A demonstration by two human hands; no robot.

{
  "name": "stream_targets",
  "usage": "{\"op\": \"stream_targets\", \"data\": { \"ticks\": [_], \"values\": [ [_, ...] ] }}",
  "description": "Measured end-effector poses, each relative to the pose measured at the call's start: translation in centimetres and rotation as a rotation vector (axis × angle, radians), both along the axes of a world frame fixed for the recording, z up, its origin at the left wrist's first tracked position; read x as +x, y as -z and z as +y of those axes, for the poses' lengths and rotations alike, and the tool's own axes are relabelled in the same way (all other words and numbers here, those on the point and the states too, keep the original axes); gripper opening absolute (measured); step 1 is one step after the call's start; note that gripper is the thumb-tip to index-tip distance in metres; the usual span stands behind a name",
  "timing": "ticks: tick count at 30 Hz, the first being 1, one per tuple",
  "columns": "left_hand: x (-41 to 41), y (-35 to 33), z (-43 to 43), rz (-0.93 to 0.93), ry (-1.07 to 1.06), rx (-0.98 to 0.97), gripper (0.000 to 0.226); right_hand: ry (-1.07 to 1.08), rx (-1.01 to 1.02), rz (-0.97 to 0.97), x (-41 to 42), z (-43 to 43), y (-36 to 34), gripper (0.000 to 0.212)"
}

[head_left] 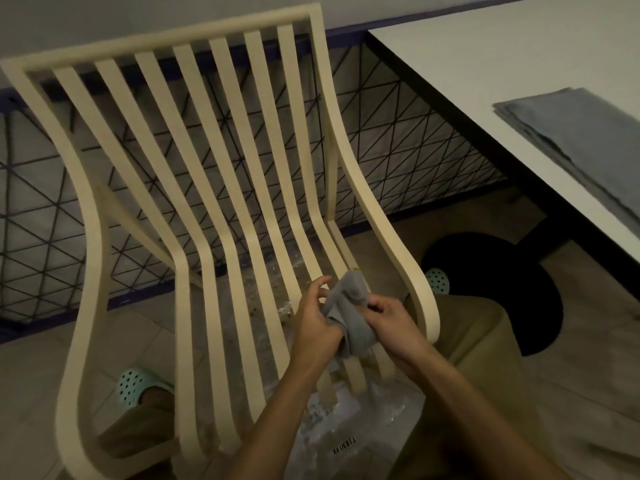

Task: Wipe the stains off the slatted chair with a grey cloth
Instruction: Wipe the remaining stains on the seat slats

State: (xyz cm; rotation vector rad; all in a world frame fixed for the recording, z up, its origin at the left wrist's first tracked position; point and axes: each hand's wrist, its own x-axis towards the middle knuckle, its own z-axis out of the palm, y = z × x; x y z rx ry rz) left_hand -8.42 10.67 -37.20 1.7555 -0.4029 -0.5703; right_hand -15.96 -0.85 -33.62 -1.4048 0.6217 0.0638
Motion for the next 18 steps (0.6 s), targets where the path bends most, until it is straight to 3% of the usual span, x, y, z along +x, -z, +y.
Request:
{"op": "stream_targets", "data": {
  "ticks": [2, 4, 5, 8, 10, 14, 16, 18],
  "values": [
    [-0.1, 0.5, -0.1, -0.081, 0.058, 0.020, 0.027, -0.006, -0.101, -0.043, -1.0, -1.0, -0.9, 0.015],
    [-0.5, 0.4, 0.2, -0.109, 0.185, 0.022, 0.054, -0.013, -0.157, -0.090, -1.9, -2.2, -2.6, 0.019],
    [-0.4, 0.1, 0.3, -0.098, 0.225, 0.030, 0.056, -0.017, -0.172, -0.097, -2.1, -3.0, -3.8, 0.024],
    [1.1, 0.3, 0.3, -0.042, 0.220, 0.024, 0.033, 0.035, -0.202, -0.162, -2.8, -6.4, -7.0, 0.022],
    [2.4, 1.2, 0.0, -0.045, 0.168, 0.064, 0.022, 0.188, -0.205, -0.195, -2.7, -8.7, -7.9, 0.014],
    [6.0, 3.6, -1.5, -0.133, 0.095, 0.223, 0.017, 0.533, -0.043, -0.157, -1.2, -13.9, -5.1, 0.028],
    [8.1, 4.7, -1.9, -0.233, 0.093, 0.307, 0.021, 0.506, -0.045, -0.068, 0.2, -15.0, -2.3, 0.023],
    [9.8, 6.3, -2.3, -0.368, 0.147, 0.424, 0.029, 0.371, -0.204, 0.126, 1.5, -14.7, 1.4, 0.018]
  ]
}}
